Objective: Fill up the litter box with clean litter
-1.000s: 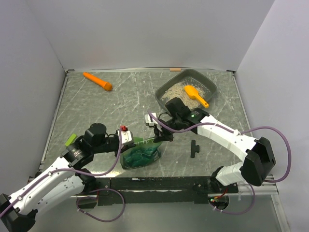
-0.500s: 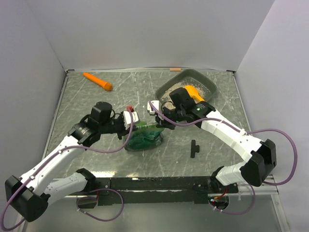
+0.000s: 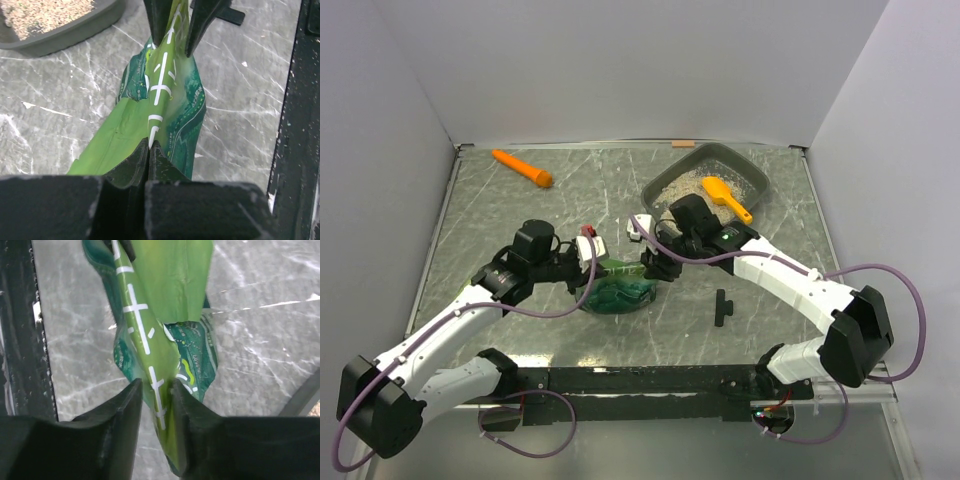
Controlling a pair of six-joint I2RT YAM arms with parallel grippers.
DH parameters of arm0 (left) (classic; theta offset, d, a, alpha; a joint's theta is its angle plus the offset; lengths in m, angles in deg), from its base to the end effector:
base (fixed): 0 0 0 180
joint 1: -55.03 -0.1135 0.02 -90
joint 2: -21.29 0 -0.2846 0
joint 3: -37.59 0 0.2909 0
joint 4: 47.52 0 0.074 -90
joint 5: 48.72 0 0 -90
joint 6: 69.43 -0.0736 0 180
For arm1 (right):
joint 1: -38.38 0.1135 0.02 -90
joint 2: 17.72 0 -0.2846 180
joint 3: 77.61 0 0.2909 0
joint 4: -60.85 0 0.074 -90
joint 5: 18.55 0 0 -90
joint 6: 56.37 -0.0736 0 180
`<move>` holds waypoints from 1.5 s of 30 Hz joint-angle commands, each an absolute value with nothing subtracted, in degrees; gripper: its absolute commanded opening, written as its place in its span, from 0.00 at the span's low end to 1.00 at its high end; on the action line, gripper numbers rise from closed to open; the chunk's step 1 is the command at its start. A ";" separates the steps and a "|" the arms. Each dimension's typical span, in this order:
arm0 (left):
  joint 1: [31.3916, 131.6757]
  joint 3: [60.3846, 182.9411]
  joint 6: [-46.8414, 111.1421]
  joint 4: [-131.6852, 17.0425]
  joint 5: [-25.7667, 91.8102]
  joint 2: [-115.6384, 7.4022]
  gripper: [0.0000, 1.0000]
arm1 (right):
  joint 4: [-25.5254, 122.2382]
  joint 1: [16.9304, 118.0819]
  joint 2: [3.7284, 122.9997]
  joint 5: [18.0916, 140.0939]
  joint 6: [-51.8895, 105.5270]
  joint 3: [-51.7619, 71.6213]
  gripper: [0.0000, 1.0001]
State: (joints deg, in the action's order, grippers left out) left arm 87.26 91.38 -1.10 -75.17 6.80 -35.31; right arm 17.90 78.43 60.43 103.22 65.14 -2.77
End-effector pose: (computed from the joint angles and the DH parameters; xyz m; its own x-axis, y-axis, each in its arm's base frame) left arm 0.2061 -0.1792 0.2686 -0.0838 0.4126 -0.9070 0.9505 0.3063 0.0516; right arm 0.2402 0.2526 0.2766 -0.0400 -0.6141 -0.7883 -0.9930 0.1122 -0.0370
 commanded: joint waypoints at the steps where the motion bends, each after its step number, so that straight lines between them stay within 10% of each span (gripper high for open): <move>1: 87.03 90.28 1.23 -67.25 4.90 -34.35 0.01 | 23.19 77.49 57.18 99.84 58.52 -2.42 0.46; 11: 87.55 88.87 1.85 -65.75 5.86 -31.45 0.01 | 23.82 75.39 38.82 63.71 29.99 -5.93 0.82; 25: 88.96 88.52 1.67 -65.93 9.20 -29.78 0.01 | 10.28 63.96 35.81 65.13 0.17 -21.04 0.61; 45: 90.37 89.13 1.94 -66.72 10.26 -31.09 0.01 | 13.78 54.99 35.37 68.54 -5.92 -36.44 0.60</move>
State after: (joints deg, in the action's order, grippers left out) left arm 89.78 87.97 0.84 -71.24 11.22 -31.68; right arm 10.39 56.75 35.60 66.46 -6.55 -35.68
